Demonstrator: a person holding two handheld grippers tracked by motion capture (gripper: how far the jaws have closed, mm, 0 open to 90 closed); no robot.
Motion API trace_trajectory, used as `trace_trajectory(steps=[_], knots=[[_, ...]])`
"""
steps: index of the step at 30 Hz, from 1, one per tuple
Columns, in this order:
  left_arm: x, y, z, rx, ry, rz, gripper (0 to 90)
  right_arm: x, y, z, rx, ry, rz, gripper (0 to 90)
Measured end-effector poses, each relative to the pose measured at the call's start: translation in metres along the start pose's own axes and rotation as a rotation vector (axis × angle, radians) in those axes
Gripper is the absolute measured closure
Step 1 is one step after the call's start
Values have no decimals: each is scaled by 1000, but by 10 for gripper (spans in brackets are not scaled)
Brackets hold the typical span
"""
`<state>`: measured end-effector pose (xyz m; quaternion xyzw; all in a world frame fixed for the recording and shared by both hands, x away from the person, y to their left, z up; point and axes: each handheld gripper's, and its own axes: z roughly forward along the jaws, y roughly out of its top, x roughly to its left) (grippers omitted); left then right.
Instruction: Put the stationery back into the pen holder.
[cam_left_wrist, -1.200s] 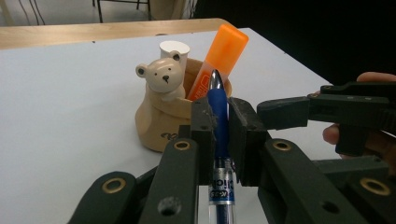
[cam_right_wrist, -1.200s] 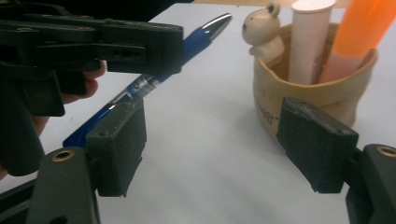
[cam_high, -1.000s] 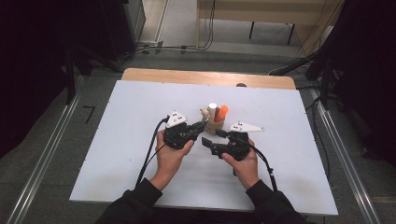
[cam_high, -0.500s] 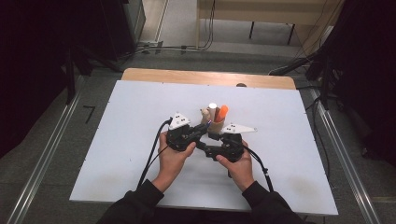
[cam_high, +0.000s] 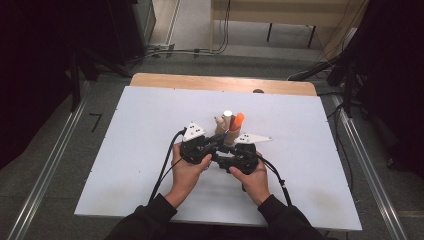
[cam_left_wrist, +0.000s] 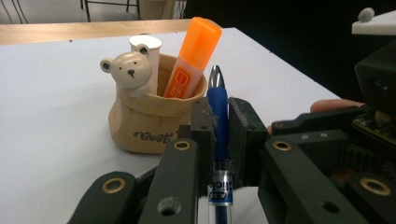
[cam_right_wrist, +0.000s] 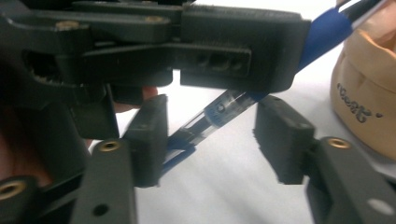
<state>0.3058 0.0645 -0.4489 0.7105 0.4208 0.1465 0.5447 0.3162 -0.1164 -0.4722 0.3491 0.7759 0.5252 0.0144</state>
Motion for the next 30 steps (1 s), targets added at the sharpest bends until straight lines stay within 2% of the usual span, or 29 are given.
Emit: trace_trajectory(steps=[2,6,11,14,20,24,30], knots=[[0,0,-1,-10,-3,-6,813,0,0,0,7,14,4,563],[1,1,-3,-33,-7,-14,811,-2,0,0,19,20,27,647],[1,1,-7,-56,-12,-17,806,-10,-1,-3,20,37,80,737],[1,1,-9,-60,-17,-17,793,-11,-1,-3,25,33,82,759],[3,2,-12,-50,-25,-21,715,-12,0,-5,23,24,69,767],[3,3,-14,-40,-35,-29,654,-12,0,-6,20,19,65,768],[5,3,-20,-35,-23,-31,531,-13,0,-8,19,12,66,768]])
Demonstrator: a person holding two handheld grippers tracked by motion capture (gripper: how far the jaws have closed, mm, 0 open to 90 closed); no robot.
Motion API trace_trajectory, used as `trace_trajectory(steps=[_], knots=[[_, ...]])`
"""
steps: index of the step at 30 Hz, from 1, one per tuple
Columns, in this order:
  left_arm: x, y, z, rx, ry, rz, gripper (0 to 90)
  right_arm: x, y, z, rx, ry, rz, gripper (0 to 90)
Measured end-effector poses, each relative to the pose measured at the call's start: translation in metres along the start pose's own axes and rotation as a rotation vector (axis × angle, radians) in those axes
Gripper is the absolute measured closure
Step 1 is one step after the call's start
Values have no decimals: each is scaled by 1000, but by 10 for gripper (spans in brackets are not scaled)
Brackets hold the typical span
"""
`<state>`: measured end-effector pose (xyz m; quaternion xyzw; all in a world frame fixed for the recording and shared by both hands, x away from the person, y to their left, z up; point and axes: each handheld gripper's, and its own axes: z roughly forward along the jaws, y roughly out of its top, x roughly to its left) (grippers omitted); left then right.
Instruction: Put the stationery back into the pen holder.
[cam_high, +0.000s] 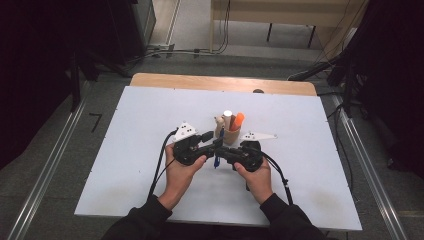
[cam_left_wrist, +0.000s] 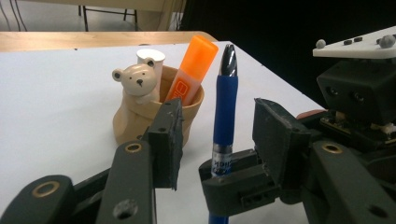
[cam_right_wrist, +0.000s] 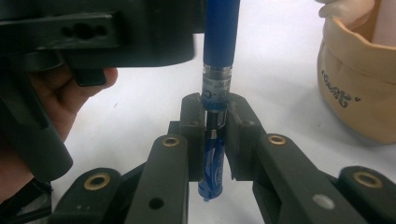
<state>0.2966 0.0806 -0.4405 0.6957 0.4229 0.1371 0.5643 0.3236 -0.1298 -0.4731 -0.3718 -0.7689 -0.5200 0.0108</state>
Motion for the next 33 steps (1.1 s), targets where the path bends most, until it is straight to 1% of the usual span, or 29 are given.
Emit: trace_trajectory(steps=[2,5,10,15,21,29,33], knots=[[1,0,-1,6,3,-1,495,-1,0,-1,-4,1,0,768],[4,-2,-5,15,6,-11,473,-1,1,-3,-10,-2,0,768],[12,-6,-9,30,28,-18,465,-3,2,-5,-19,-4,4,768],[18,-9,-13,37,40,-25,427,-3,3,-8,-25,-5,6,767],[24,-14,-19,49,66,-29,426,-3,3,-8,-26,-4,7,768],[31,-18,-25,52,94,-38,390,-2,4,-11,-33,-6,3,767],[35,-20,-27,65,105,-47,377,-3,5,-12,-35,-10,1,767]])
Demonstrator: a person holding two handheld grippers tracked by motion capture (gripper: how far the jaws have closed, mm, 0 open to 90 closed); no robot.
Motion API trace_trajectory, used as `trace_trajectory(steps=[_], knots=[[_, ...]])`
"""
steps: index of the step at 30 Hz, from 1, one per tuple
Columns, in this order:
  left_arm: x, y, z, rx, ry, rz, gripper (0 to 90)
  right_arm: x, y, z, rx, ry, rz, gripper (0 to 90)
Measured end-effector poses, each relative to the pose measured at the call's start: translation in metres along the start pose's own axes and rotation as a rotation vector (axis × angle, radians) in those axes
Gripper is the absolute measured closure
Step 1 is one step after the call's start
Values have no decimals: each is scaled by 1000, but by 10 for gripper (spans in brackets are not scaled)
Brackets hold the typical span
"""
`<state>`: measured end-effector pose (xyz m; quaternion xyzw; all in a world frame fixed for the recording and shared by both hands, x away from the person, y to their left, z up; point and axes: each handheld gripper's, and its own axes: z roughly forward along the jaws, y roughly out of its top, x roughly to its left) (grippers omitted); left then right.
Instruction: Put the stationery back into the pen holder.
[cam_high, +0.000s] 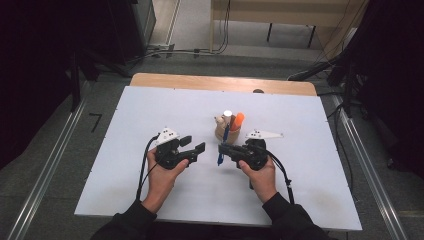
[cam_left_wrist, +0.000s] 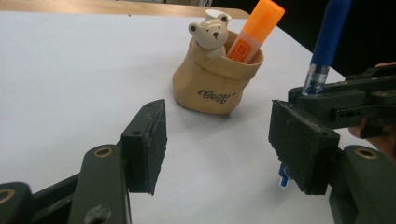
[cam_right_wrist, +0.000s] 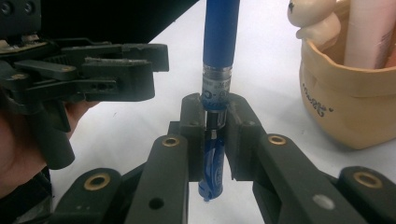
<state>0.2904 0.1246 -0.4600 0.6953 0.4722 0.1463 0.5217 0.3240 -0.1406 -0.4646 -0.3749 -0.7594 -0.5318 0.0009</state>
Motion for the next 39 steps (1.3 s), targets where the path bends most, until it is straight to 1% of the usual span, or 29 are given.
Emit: trace_trajectory(steps=[2,11,13,21,30,39], knots=[[2,-1,0,3,9,-4,376,0,0,-1,-2,-7,-7,767],[10,-6,-3,20,24,-23,376,-1,4,-7,-19,-18,-11,767],[10,-7,-3,22,26,-22,361,-2,5,-8,-24,-20,-10,767],[11,-10,-3,32,35,-23,360,-3,8,-13,-37,-26,-14,767],[15,-11,-5,33,51,-32,312,-4,12,-16,-56,-29,-12,767],[17,-11,-6,36,53,-32,283,-6,15,-18,-67,-33,-9,767]])
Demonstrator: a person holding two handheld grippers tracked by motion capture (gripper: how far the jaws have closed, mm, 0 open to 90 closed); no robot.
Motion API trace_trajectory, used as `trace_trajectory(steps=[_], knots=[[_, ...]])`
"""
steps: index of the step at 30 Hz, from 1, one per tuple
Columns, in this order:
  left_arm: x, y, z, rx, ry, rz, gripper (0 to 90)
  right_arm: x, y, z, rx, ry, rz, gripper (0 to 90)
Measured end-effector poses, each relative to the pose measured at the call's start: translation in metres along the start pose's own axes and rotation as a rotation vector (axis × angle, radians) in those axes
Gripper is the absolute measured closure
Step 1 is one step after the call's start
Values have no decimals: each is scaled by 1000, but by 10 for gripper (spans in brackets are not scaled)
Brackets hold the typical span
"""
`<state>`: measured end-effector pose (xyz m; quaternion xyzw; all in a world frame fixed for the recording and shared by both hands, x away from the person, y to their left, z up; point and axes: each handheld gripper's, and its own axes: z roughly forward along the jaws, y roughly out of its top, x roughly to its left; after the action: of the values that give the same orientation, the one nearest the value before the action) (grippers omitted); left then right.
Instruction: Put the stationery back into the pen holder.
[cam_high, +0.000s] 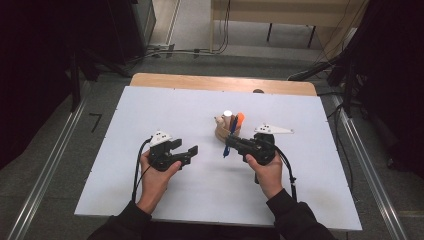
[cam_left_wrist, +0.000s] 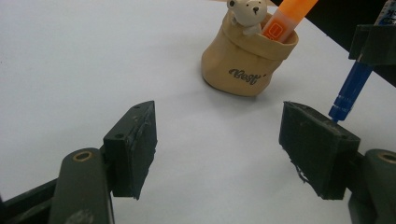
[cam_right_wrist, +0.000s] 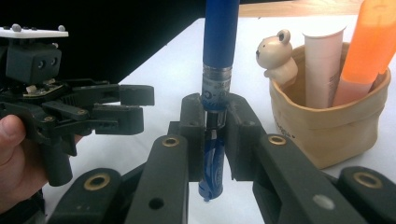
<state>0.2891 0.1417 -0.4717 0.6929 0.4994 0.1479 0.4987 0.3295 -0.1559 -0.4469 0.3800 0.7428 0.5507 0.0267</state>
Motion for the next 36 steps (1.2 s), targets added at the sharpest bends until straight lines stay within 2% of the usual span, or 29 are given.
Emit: trace_trajectory(steps=[36], knots=[[1,0,1,-4,-7,-16,260,-13,16,2,-37,-28,16,766]])
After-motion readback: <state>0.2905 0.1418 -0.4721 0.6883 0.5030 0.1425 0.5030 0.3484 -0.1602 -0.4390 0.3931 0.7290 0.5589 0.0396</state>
